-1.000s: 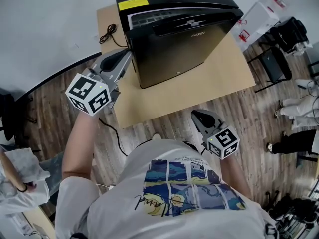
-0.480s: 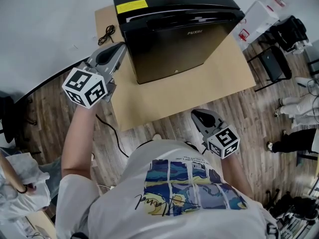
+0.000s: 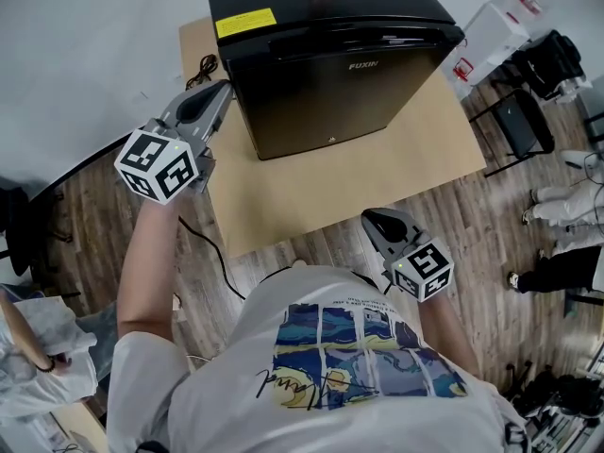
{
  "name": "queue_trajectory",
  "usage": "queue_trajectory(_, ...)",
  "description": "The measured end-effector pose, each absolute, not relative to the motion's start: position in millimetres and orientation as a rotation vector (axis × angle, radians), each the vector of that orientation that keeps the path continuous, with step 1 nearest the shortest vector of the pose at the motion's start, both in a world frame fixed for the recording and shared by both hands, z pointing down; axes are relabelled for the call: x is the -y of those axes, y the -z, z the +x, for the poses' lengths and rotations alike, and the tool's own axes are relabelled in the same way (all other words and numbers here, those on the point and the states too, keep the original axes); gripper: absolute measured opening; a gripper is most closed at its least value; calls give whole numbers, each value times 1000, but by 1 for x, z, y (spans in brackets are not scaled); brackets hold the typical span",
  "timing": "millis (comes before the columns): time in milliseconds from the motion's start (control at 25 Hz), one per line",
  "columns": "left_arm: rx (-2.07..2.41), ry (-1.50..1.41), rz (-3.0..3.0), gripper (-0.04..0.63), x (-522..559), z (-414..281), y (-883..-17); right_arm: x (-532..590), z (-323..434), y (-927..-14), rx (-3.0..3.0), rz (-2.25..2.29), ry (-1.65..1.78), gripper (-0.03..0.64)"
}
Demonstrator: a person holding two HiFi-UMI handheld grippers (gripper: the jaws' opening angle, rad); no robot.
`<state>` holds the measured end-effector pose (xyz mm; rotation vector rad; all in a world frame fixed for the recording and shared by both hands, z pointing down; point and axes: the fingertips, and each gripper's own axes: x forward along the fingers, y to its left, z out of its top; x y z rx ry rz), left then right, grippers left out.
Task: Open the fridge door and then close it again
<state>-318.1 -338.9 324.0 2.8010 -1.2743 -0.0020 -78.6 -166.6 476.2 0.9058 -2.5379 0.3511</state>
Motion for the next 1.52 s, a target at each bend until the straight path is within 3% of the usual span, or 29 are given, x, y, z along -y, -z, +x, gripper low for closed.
queue_trajectory(840,1407,21,2730,8,336,-322,-321,169,-56,-472,2567,870,-354,20)
queue_trajectory(1200,1744,92,2493,9,331,-332,-324,157,-18,-471,2588,832,-374,20)
queue_trajectory(1520,1816,27,2402,9,271,-281,-335,143,36,-468,2617,760,-364,20)
